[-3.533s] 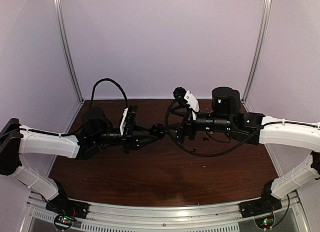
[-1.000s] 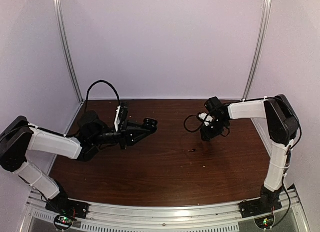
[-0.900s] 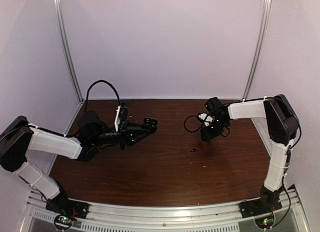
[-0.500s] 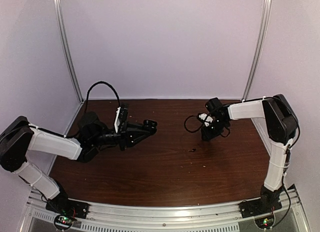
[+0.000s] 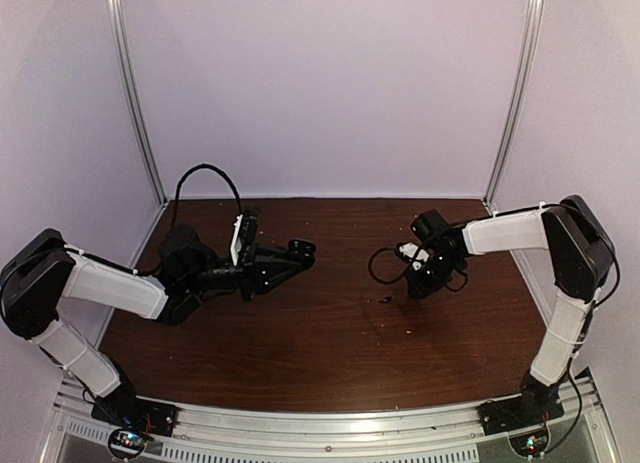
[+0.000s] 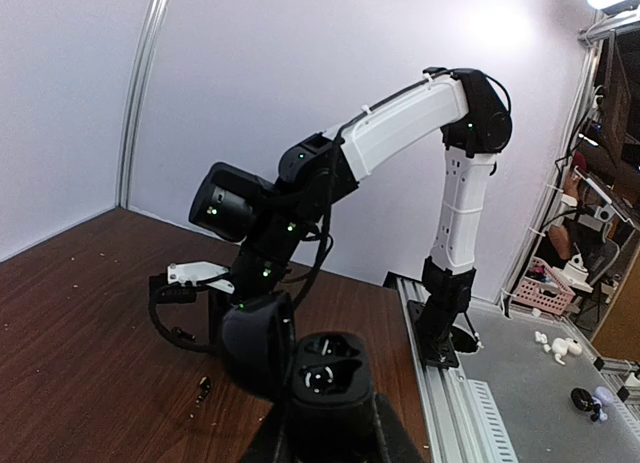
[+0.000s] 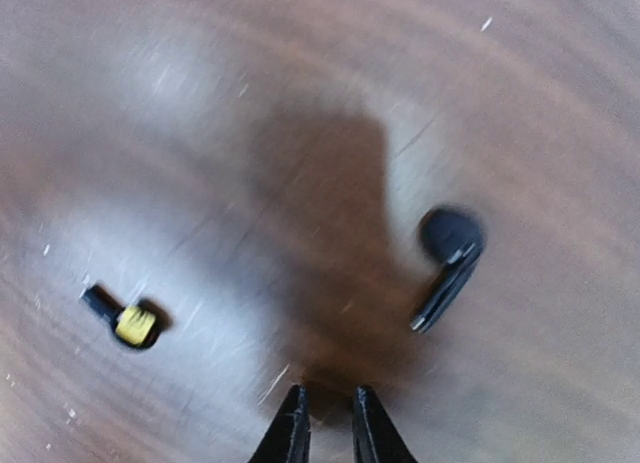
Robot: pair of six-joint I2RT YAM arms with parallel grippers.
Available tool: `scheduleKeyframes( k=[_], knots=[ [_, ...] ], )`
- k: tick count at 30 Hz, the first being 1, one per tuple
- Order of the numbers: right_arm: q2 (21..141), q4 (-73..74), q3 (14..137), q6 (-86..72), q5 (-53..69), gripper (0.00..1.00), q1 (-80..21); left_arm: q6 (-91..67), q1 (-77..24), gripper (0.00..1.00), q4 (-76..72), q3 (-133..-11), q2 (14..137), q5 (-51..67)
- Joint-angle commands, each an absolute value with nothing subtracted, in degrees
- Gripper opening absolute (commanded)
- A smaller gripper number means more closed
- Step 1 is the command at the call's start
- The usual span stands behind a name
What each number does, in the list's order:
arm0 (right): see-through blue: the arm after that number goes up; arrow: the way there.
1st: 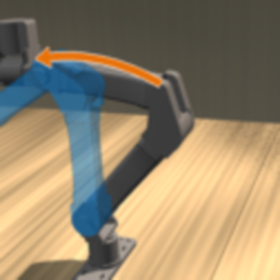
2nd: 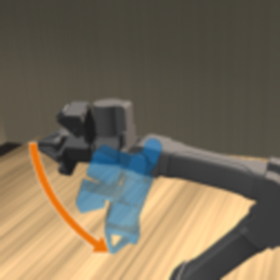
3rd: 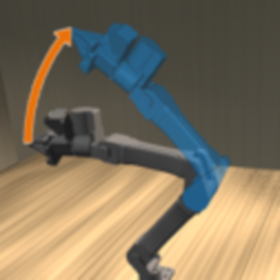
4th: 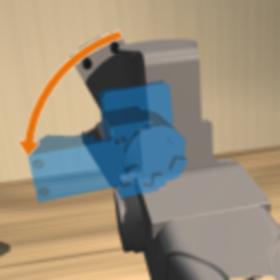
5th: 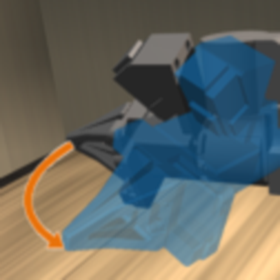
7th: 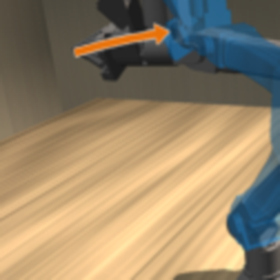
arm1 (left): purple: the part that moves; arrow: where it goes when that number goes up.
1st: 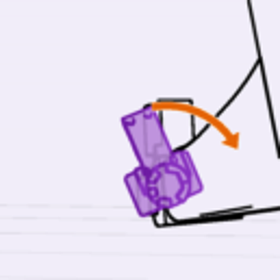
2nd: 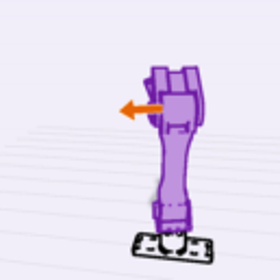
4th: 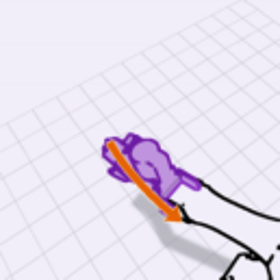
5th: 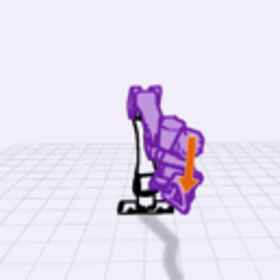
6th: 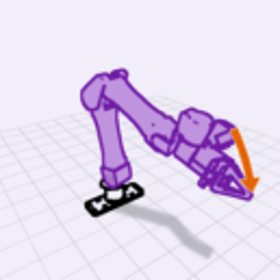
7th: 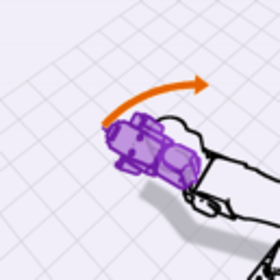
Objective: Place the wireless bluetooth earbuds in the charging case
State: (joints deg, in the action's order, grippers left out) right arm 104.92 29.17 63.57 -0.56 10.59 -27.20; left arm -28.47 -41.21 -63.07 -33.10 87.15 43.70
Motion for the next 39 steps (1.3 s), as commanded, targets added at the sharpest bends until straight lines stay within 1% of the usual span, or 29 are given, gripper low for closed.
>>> scheduleKeyframes(
  k=[1,3,6,13,15,22,31,39],
  knots=[
    [102.4,34.3,60.4,-2.7,11.7,0.17,-28.5,-29.7,-40.7,0.00,-68.0,-33.0,87.9,44.6],
    [101.3,34.1,60.0,-3.2,10.8,0.20,-28.4,-29.8,-40.6,0.00,-68.1,-33.0,88.1,44.7],
    [102.0,33.9,61.5,-3.7,8.1,0.28,-27.5,-30.4,-40.2,0.00,-68.9,-33.0,88.2,44.8],
    [107.3,35.4,69.5,-3.4,5.5,0.37,-26.4,-30.6,-39.9,0.00,-69.1,-32.5,87.5,44.8],
    [108.6,36.1,71.7,-3.0,4.9,0.38,-26.2,-30.5,-39.9,0.00,-69.2,-32.0,87.2,44.7],
    [112.8,37.3,78.1,-1.5,4.6,0.34,-24.9,-30.5,-39.8,0.00,-69.8,-31.5,86.8,44.6],
    [115.8,37.4,79.8,-0.8,6.1,0.29,-23.8,-30.8,-39.6,0.00,-70.6,-30.7,86.5,44.7],
    [116.2,38.0,79.1,-0.7,9.2,0.18,-24.0,-31.3,-39.3,0.00,-71.3,-30.8,86.7,44.9]
  ],
)
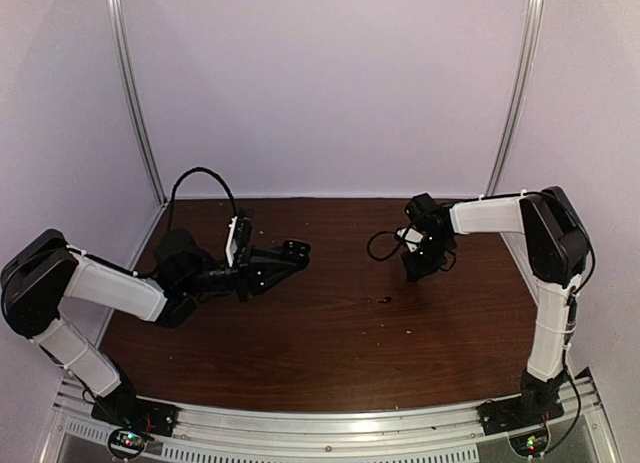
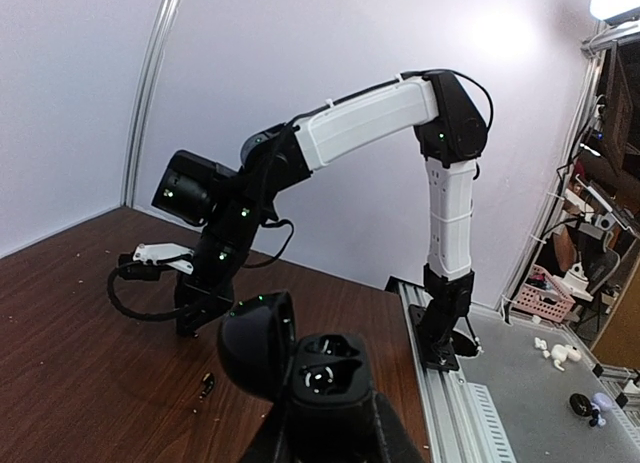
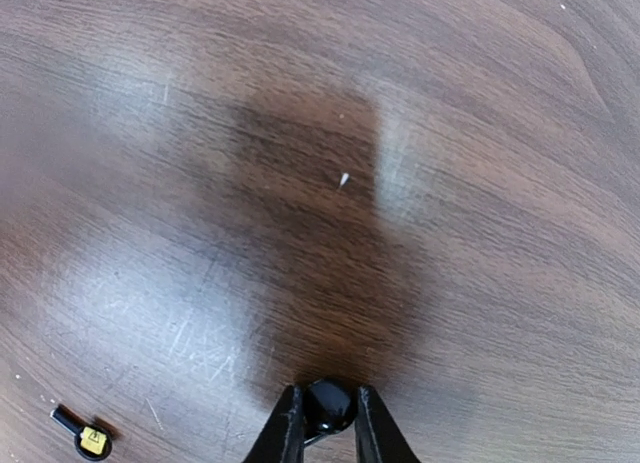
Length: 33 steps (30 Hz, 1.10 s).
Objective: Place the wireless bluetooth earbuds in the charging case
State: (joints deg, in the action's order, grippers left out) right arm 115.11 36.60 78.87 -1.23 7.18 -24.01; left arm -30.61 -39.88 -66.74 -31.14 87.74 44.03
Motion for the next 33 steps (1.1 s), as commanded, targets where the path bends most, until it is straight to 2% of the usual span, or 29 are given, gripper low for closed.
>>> scheduleKeyframes(
  k=[1,8,20,33],
  knots=[
    [115.7,37.9,78.4,-0.7,9.8,0.17,-24.0,-31.4,-39.3,0.00,-71.3,-30.8,86.7,45.0],
    [110.0,38.4,70.7,-2.1,13.6,0.14,-29.2,-31.6,-39.1,0.00,-71.8,-30.8,87.1,45.1],
    [99.8,39.9,56.4,-7.3,18.0,0.13,-50.4,-33.5,-38.5,0.00,-74.7,-30.3,88.1,45.6],
    [103.2,51.0,65.6,-2.5,17.9,0.15,-61.0,-32.6,-38.4,0.00,-72.7,-30.1,85.9,45.1]
  ],
)
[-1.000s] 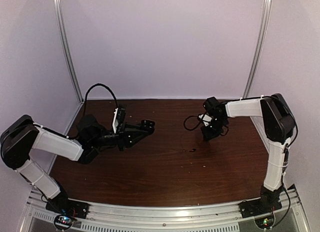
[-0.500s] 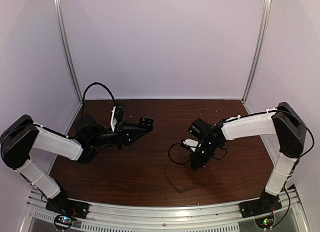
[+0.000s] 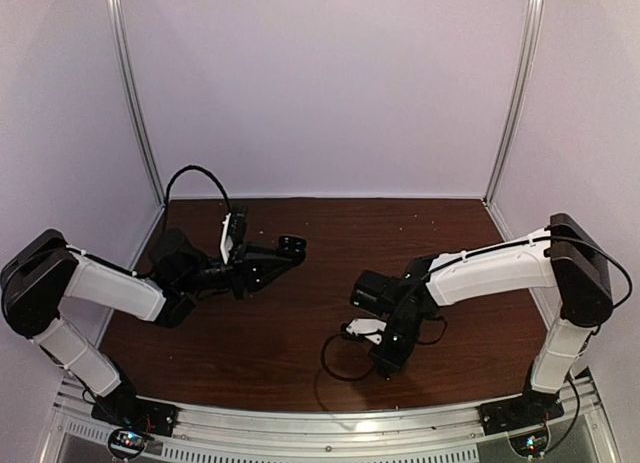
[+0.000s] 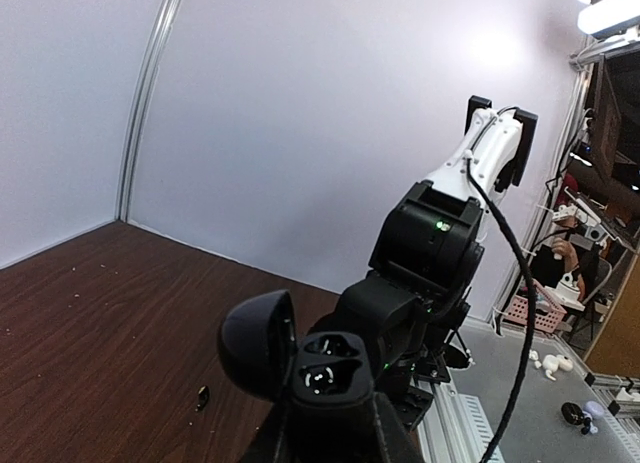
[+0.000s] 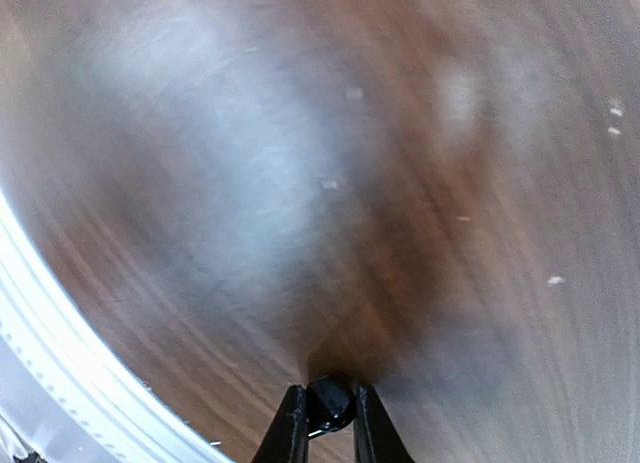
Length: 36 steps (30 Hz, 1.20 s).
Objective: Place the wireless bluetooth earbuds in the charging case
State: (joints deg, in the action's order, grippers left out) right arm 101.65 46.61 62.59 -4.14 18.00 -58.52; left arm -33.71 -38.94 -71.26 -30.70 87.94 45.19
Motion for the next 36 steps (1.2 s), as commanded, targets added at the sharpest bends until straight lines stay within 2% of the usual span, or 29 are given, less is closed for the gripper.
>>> scheduleKeyframes(
  k=[1,5,10,20,25,36],
  knots=[
    [103.6,51.6,66.2,-2.5,16.7,0.16,-61.6,-32.4,-38.4,0.00,-72.5,-30.1,85.7,45.1],
    [104.8,53.5,67.7,-5.2,13.0,0.30,-62.2,-32.1,-38.4,0.00,-71.9,-30.1,85.1,45.1],
    [103.2,54.2,68.4,-11.8,12.5,0.39,-62.2,-32.1,-38.4,0.00,-71.9,-30.1,84.8,45.1],
    [101.4,50.1,67.7,-22.3,18.8,0.36,-63.4,-32.3,-38.4,0.00,-72.4,-29.6,83.8,45.1],
    [102.7,50.4,68.3,-24.5,18.4,0.30,-64.1,-32.3,-38.4,0.00,-72.9,-29.0,83.4,45.1],
    [104.5,50.7,69.0,-28.1,16.3,0.30,-65.9,-32.9,-38.0,0.00,-74.6,-27.9,83.0,45.1]
  ],
)
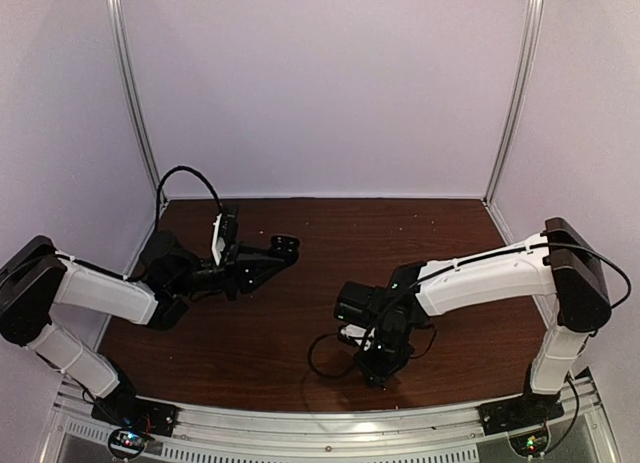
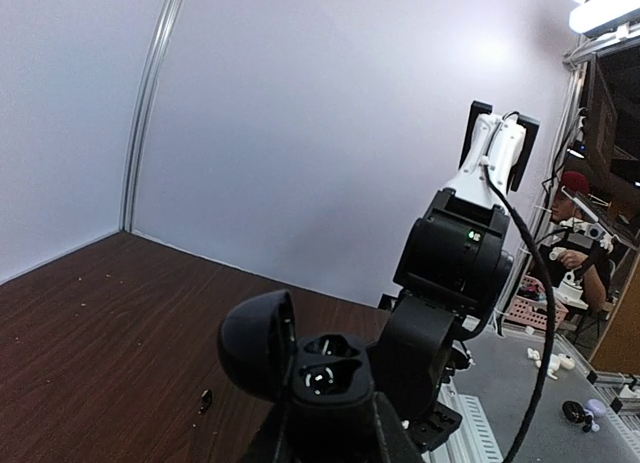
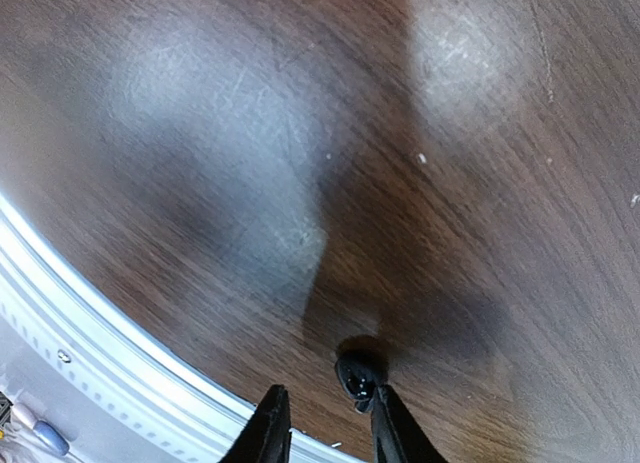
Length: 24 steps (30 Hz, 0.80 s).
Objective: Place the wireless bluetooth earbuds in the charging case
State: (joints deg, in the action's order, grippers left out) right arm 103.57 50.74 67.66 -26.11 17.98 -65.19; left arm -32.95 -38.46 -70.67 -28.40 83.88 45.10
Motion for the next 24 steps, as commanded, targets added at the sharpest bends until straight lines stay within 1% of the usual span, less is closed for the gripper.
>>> scheduleKeyframes(
  k=[1,9,17,24],
  knots=[
    [104.8,51.3,69.2,-28.2,15.8,0.30,-66.0,-32.9,-38.0,0.00,-74.7,-27.9,83.0,45.1],
    [106.4,52.8,70.4,-27.4,13.8,0.29,-66.6,-33.3,-37.8,0.00,-75.5,-27.6,83.4,45.2],
    [107.6,53.8,70.7,-26.2,13.1,0.23,-66.8,-33.4,-37.8,0.00,-75.5,-27.7,83.4,45.2],
    [108.5,52.6,70.6,-26.4,13.5,0.23,-66.8,-33.5,-37.7,0.00,-75.9,-27.7,83.9,45.4]
  ],
)
